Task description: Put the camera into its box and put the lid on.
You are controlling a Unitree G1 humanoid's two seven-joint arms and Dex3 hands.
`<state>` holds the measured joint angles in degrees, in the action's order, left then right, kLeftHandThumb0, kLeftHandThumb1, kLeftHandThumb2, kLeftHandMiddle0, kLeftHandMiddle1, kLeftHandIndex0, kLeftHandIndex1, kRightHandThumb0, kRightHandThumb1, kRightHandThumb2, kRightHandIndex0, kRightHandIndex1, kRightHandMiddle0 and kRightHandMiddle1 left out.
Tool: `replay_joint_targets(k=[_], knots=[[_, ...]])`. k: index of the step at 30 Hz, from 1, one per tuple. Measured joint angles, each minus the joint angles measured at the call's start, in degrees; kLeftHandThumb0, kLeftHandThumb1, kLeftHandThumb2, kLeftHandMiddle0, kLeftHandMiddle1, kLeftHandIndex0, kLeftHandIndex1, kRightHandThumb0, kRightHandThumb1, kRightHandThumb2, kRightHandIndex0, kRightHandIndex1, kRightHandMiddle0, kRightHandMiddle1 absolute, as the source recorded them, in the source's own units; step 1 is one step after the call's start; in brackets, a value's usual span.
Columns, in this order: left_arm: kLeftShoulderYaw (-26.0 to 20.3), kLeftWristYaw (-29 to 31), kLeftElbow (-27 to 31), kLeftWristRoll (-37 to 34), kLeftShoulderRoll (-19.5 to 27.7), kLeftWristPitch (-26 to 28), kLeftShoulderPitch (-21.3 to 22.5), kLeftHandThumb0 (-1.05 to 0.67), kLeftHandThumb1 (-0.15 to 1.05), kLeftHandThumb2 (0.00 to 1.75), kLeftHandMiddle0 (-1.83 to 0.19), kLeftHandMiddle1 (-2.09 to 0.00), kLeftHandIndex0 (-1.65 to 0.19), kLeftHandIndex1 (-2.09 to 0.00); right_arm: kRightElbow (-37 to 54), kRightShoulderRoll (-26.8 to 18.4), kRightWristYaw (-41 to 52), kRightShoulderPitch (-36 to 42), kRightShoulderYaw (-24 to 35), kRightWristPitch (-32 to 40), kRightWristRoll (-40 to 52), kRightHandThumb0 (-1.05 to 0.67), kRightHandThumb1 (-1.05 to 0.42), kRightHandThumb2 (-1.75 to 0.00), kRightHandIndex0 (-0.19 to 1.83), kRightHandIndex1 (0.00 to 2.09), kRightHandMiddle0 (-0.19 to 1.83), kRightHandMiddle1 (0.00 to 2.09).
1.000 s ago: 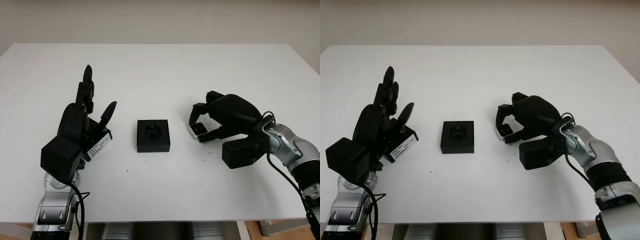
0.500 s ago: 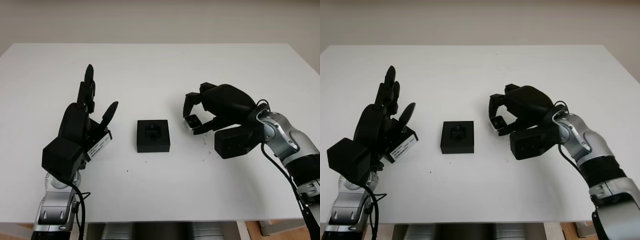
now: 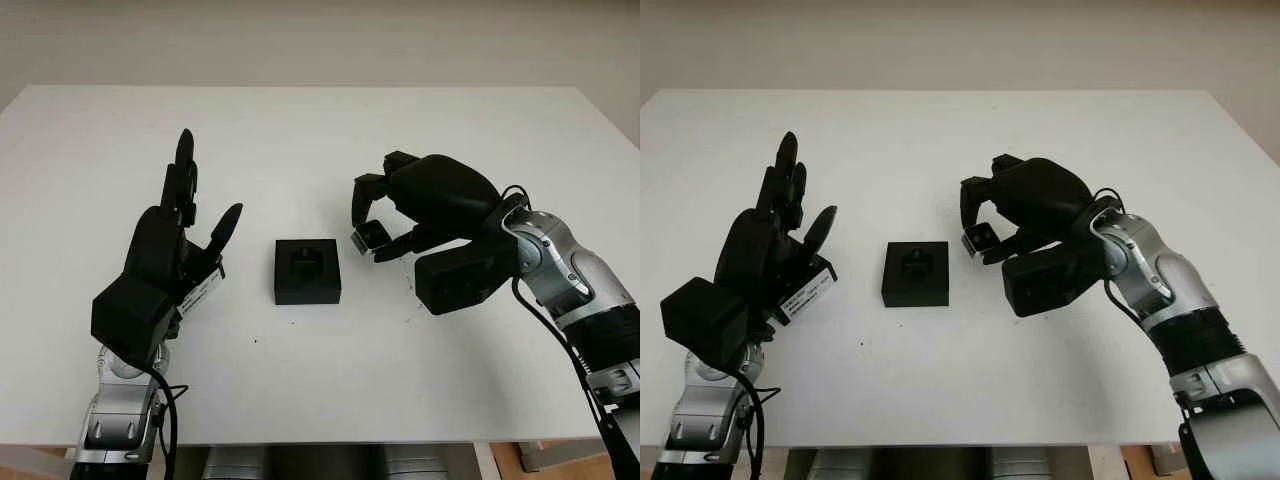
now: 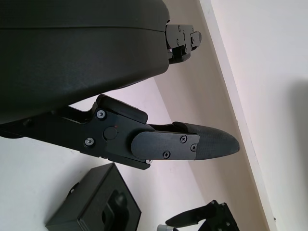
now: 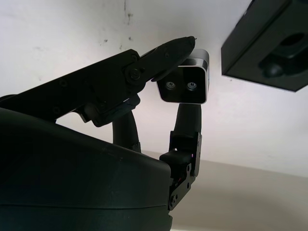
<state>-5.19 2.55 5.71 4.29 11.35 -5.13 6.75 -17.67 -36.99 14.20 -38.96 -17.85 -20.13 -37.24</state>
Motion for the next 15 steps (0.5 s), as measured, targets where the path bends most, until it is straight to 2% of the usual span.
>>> replay_joint_targets(k=[5,9,15], knots=[[0.23,-0.51,-0.38,0.20,-0.52,-0.24,0.23,-0.75,1.05,0.35,0.09,-0.05,0.12,-0.05,5.66,1.22,0.31,0.09,0.46,5.48,-2.25,-0.45,-1.00,-0.05,0.12,2.04,0.48,1.47],[0.43,-0.94,-0.38,0.21,-1.18,-0.07,0.25,-0.74,1.05,0.34,0.09,-0.05,0.12,-0.06,9.70,2.86,1.63,0.19,0.47,9.75,-3.45,-0.44,-0.99,-0.05,0.13,2.07,0.49,1.50],[0.46,-1.47,-0.38,0.15,-1.80,0.42,0.24,-0.74,1.05,0.33,0.10,-0.05,0.12,-0.05,11.67,4.57,2.74,0.26,0.41,12.20,-4.27,-0.43,-0.99,-0.06,0.15,2.09,0.51,1.45]])
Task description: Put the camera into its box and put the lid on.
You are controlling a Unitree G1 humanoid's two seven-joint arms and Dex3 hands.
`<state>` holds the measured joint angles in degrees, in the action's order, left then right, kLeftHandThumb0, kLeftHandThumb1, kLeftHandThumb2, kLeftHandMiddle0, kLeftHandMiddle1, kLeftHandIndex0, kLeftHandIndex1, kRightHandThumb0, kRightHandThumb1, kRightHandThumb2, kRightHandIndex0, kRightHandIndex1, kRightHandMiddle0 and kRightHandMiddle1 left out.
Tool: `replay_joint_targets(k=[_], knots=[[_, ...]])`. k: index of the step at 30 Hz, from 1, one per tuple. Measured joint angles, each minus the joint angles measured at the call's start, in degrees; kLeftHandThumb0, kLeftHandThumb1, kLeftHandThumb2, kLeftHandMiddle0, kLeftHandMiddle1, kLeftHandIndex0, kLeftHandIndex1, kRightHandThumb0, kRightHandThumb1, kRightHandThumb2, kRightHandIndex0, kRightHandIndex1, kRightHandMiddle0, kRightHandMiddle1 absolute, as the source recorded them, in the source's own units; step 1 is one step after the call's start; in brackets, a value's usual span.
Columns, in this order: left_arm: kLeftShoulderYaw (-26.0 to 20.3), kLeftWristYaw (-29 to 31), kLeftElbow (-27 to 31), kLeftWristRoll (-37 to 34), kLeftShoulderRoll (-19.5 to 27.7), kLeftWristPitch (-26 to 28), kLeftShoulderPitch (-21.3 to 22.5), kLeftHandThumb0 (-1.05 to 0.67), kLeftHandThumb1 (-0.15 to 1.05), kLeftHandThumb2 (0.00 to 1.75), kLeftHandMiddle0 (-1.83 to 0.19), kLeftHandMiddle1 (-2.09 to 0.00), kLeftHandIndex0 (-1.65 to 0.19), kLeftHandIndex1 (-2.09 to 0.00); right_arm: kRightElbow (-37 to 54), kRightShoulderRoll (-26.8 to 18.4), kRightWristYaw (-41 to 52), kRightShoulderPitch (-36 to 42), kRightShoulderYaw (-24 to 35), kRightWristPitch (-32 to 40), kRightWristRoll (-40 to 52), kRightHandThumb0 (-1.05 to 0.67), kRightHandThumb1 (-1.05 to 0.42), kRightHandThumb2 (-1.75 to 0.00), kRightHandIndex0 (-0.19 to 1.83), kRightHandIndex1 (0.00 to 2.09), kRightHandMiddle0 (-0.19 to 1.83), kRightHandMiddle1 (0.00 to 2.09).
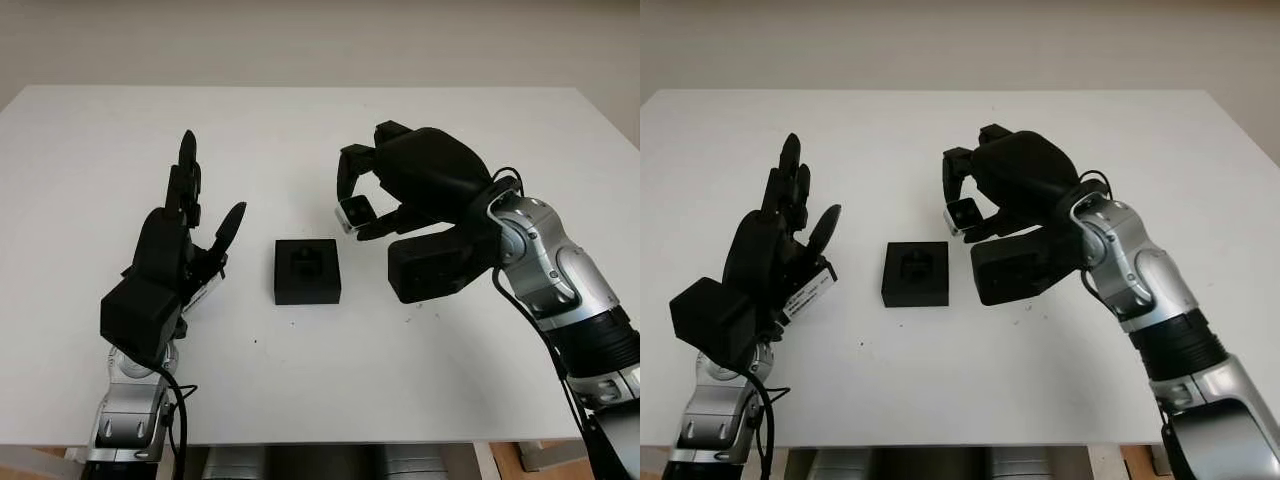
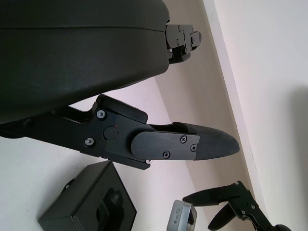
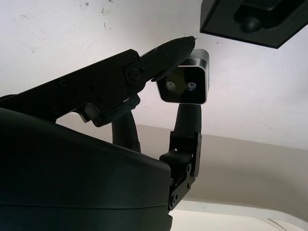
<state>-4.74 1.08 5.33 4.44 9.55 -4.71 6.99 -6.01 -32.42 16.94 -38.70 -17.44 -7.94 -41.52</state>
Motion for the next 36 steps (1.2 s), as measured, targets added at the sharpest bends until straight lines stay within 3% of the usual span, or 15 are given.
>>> replay_joint_targets(k=[11,14,23,36], knots=[[0.02,-0.43,0.00,-0.03,-0.50,-0.02,-0.01,-0.73,1.05,0.32,0.10,-0.05,0.12,-0.05,3.19,3.32,3.80,0.93,-0.04,6.55,0.27,-0.41,-1.01,-0.05,0.09,2.09,0.44,1.60],[0.05,-0.43,0.00,-0.07,-0.61,-0.09,-0.01,-0.72,1.05,0.32,0.10,-0.05,0.12,-0.05,4.26,4.67,3.43,2.05,-0.17,8.02,-0.03,-0.42,-1.01,-0.05,0.12,2.09,0.40,1.80],[0.45,-0.99,-0.61,0.50,-0.76,-1.08,-0.01,-0.72,1.05,0.33,0.08,-0.06,0.11,-0.06,4.87,8.92,2.19,5.81,-0.53,11.14,-0.18,-0.41,-1.00,-0.05,0.22,2.09,0.42,1.61],[0.87,-1.22,-0.77,-0.13,-1.66,-1.85,-0.02,-0.73,1.05,0.32,0.10,-0.05,0.12,-0.05,7.69,10.25,4.36,6.67,-2.49,15.71,-1.40,-0.39,-1.00,-0.05,0.25,2.09,0.36,1.84]])
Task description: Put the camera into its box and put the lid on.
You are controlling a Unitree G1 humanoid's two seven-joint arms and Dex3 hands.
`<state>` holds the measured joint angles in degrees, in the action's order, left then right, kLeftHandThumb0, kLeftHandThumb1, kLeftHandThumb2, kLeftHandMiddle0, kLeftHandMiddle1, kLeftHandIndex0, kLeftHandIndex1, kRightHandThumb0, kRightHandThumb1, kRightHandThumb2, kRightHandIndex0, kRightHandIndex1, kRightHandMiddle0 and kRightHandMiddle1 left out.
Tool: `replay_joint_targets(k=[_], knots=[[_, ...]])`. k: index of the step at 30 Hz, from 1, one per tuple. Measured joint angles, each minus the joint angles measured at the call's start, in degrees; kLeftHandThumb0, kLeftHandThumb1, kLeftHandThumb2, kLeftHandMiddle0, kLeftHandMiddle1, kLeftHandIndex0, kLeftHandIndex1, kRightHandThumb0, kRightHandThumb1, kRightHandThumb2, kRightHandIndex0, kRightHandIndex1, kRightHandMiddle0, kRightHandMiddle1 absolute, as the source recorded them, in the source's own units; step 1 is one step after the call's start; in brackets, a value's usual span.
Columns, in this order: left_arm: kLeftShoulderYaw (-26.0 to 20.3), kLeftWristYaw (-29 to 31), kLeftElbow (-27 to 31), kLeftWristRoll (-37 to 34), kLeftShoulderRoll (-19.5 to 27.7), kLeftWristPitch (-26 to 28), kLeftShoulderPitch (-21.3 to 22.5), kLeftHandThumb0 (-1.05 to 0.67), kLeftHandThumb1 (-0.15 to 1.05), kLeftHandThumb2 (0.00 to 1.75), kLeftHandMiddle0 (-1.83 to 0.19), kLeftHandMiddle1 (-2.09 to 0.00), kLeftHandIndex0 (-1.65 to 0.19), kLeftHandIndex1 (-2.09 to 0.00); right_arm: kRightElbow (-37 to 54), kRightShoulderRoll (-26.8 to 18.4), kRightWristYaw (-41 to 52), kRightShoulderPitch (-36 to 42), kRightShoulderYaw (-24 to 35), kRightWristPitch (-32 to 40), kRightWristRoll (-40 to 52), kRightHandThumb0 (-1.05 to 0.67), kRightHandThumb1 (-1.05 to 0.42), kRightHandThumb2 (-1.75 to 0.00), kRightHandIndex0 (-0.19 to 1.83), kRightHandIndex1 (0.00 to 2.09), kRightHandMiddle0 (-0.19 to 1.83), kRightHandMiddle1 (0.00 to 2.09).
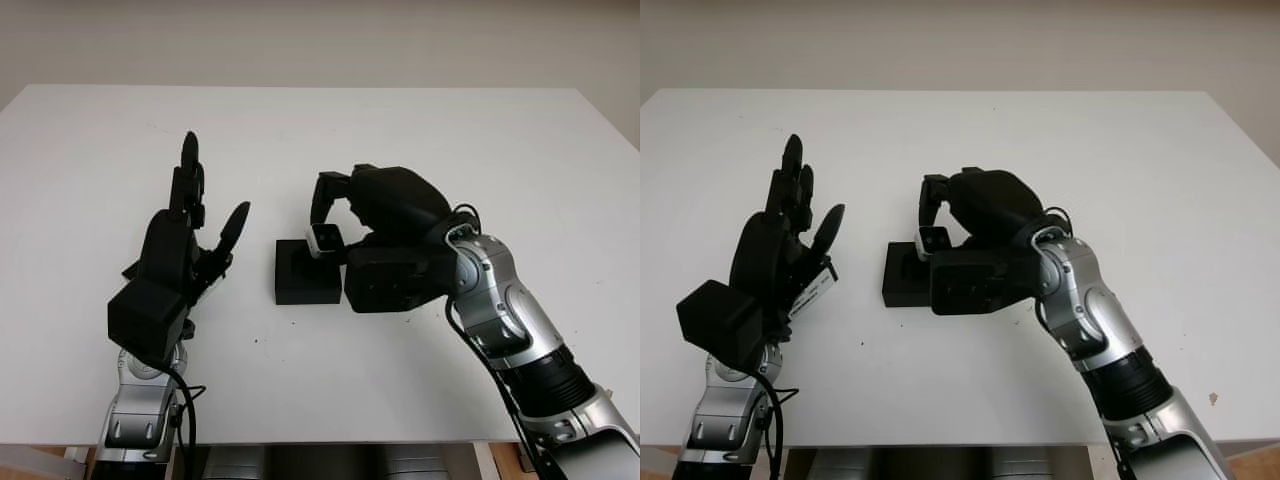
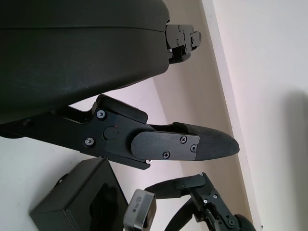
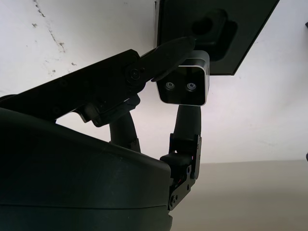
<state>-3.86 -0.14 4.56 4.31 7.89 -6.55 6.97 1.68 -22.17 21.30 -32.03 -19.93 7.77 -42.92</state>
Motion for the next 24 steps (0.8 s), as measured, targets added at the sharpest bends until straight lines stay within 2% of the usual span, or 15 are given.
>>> replay_joint_targets(k=[6,10,18,22,24], knots=[[0.05,0.01,-0.86,-0.43,-0.45,-0.37,0.00,-0.74,1.05,0.30,0.10,-0.05,0.13,-0.05,0.07,0.07,0.18,-0.06,-0.81,0.24,-0.80,-0.38,-0.98,-0.05,0.35,2.09,0.39,1.68],[0.23,-0.09,-0.86,-0.51,-1.01,-0.37,0.00,-0.75,1.05,0.30,0.10,-0.05,0.13,-0.05,-0.04,0.50,0.63,-0.31,-1.59,0.66,-1.29,-0.36,-0.98,-0.05,0.46,2.09,0.42,1.75],[0.41,-0.33,-0.86,-0.17,-1.15,-0.69,-0.02,-0.76,1.05,0.31,0.11,-0.05,0.13,-0.05,-1.10,2.66,1.84,-2.19,-2.67,4.39,-2.59,-0.34,-1.02,-0.06,0.37,2.09,0.39,1.57],[0.44,-0.31,-0.86,-0.50,-1.34,-0.90,-0.03,-0.75,1.05,0.31,0.11,-0.05,0.13,-0.05,-1.16,3.46,2.27,-2.64,-4.13,5.57,-3.96,-0.33,-1.04,-0.06,0.36,2.09,0.32,1.67],[0.44,-0.32,-0.86,-0.44,-1.34,-0.89,-0.05,-0.75,1.05,0.31,0.11,-0.05,0.13,-0.05,-1.16,3.86,2.26,-2.65,-4.37,5.79,-4.07,-0.33,-1.04,-0.06,0.39,2.09,0.32,1.79]])
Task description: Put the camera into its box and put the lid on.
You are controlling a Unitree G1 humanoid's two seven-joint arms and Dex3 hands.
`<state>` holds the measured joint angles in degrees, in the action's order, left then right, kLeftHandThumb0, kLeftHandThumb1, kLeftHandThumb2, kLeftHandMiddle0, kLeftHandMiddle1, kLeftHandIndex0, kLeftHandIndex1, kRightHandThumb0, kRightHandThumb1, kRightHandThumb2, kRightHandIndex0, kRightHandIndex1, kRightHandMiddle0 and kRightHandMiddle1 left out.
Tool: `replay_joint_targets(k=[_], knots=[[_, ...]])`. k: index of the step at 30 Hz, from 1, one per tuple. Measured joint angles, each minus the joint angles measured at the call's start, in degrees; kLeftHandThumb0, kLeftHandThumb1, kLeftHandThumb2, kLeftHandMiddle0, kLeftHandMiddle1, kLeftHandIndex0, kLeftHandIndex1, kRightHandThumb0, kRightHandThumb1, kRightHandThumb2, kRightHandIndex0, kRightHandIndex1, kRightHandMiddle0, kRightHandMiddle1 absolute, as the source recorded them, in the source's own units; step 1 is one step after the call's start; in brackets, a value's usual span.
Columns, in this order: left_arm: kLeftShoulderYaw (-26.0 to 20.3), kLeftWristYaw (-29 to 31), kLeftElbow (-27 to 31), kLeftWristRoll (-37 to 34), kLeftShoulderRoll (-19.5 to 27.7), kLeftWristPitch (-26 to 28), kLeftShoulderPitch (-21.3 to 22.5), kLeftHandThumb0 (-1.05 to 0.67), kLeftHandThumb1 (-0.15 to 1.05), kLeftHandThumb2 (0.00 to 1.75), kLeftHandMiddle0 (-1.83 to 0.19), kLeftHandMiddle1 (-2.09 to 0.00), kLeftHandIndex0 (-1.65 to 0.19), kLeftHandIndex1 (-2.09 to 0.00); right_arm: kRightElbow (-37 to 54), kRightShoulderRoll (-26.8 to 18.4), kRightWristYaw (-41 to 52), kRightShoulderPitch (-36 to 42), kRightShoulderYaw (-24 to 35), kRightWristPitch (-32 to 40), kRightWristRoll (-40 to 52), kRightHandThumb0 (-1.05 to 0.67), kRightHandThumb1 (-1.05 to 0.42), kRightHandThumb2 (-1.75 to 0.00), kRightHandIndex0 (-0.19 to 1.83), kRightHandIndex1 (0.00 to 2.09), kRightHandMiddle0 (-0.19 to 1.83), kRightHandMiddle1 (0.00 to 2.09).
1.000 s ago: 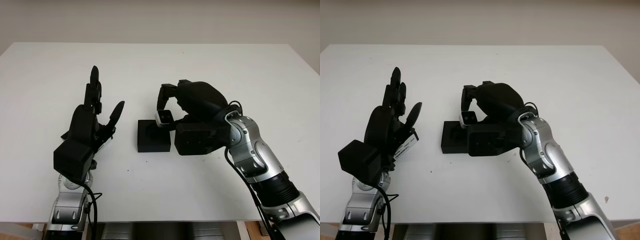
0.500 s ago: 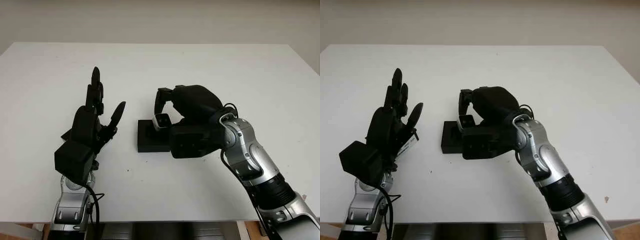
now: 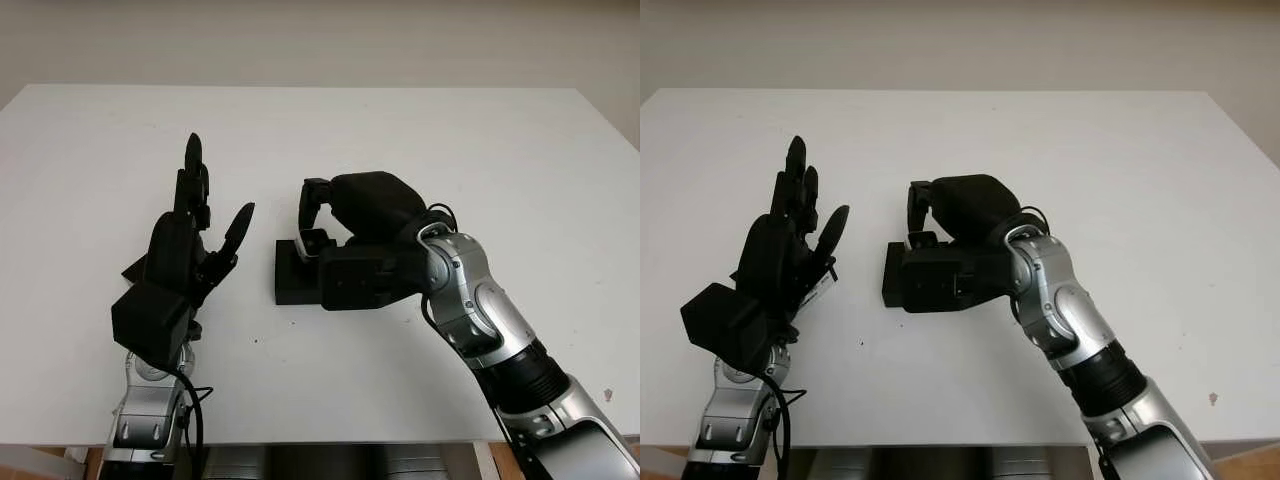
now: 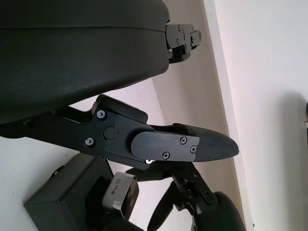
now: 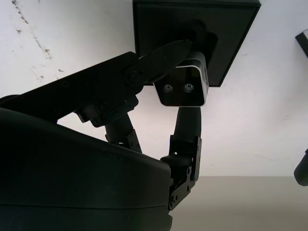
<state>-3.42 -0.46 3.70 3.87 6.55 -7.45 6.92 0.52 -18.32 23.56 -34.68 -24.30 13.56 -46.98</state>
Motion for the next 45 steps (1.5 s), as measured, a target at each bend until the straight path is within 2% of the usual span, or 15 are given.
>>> replay_joint_targets(k=[3,6,12,17,20,23,25,32,39,42,45], knots=[[0.01,-0.01,0.00,0.06,0.00,0.02,-0.10,-0.75,1.05,0.31,0.11,-0.05,0.13,-0.05,-0.12,0.75,-0.51,0.00,-0.04,0.19,-0.01,-0.33,-1.03,-0.05,0.53,2.09,0.30,2.01],[0.01,0.03,0.00,-0.13,0.00,0.01,-0.10,-0.74,1.05,0.31,0.11,-0.05,0.13,-0.05,-0.38,1.38,-0.69,-0.01,-0.25,0.58,-0.36,-0.36,-1.01,-0.05,0.59,2.09,0.29,1.89],[0.01,0.02,0.00,-0.08,0.00,-0.04,-0.10,-0.75,1.05,0.31,0.11,-0.05,0.13,-0.05,-0.78,2.35,-0.45,-0.09,-1.50,2.10,-2.15,-0.36,-1.00,-0.05,0.54,2.09,0.29,1.77],[0.02,0.03,0.00,-0.25,0.00,-0.03,-0.10,-0.74,1.05,0.30,0.11,-0.05,0.14,-0.05,-1.01,2.35,0.14,-0.37,-2.41,2.10,-3.39,-0.35,-1.02,-0.06,0.53,2.09,0.23,1.52],[0.02,0.08,0.00,-0.36,0.00,-0.04,-0.10,-0.73,1.05,0.31,0.12,-0.05,0.14,-0.05,-1.01,2.32,0.19,-0.37,-2.58,2.09,-3.89,-0.33,-1.03,-0.06,0.53,2.09,0.21,1.50],[0.02,0.03,0.00,-0.31,0.00,-0.04,-0.10,-0.74,1.05,0.31,0.11,-0.06,0.13,-0.05,-1.01,2.25,0.50,-0.37,-2.97,2.09,-4.44,-0.32,-1.02,-0.05,0.56,2.09,0.14,1.62],[0.02,0.00,0.00,-0.24,0.00,-0.04,-0.10,-0.74,1.05,0.31,0.10,-0.06,0.13,-0.06,-0.99,2.09,0.62,-0.36,-3.19,1.99,-4.79,-0.32,-1.03,-0.05,0.57,2.09,0.12,1.64],[0.00,-0.13,0.01,-0.04,0.00,-0.04,-0.19,-0.75,1.05,0.31,0.09,-0.06,0.12,-0.06,-0.75,0.62,3.52,-0.38,-4.11,0.92,-6.37,-0.32,-1.04,-0.09,0.53,2.09,0.04,1.39],[-0.05,-0.10,0.01,-0.41,0.01,-0.04,-0.21,-0.74,1.05,0.30,0.09,-0.06,0.12,-0.06,-0.13,-0.99,7.33,-1.34,-4.66,-0.53,-7.84,-0.33,-1.03,-0.08,0.49,2.09,0.14,1.43],[-0.05,-0.17,0.01,-0.18,0.02,-0.04,-0.22,-0.74,1.05,0.31,0.09,-0.06,0.12,-0.06,-0.06,-1.36,7.92,-1.52,-4.64,-1.37,-7.88,-0.32,-1.02,-0.07,0.51,2.09,0.18,1.53],[-0.05,-0.19,0.02,-0.01,0.02,-0.03,-0.22,-0.75,1.05,0.31,0.09,-0.05,0.12,-0.06,0.14,-1.55,8.88,-1.76,-4.41,-1.78,-7.56,-0.33,-1.00,-0.06,0.26,2.09,0.20,1.53]])
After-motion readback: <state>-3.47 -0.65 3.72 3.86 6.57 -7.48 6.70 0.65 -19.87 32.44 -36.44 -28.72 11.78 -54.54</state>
